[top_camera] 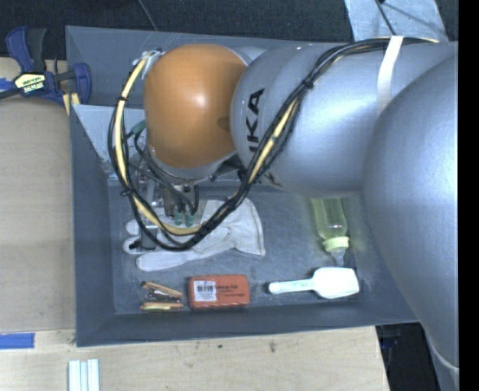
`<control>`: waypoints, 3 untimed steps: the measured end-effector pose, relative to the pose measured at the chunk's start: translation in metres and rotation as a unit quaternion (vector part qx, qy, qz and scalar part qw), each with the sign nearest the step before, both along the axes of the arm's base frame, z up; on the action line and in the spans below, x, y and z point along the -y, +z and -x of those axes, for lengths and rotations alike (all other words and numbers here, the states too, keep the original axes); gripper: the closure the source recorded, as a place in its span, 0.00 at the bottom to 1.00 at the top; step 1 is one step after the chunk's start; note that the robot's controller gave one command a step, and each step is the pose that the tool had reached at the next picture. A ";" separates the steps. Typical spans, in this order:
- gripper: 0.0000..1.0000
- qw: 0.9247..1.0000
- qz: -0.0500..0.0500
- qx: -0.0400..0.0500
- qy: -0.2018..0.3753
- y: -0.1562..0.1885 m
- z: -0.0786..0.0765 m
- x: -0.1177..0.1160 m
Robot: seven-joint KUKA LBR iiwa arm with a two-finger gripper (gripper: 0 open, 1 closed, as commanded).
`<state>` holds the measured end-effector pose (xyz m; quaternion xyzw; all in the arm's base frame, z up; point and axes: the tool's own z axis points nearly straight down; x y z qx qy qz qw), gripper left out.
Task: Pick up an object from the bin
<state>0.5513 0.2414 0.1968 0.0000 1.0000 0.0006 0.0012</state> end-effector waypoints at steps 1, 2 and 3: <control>0.00 0.999 -0.001 0.003 0.036 -0.034 -0.002 0.011; 1.00 0.997 0.000 0.002 0.072 -0.125 0.006 0.031; 1.00 0.997 0.000 0.002 0.072 -0.125 0.006 0.031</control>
Offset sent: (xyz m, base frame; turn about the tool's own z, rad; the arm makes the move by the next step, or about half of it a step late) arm -0.0080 -0.0307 -0.1265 -0.1459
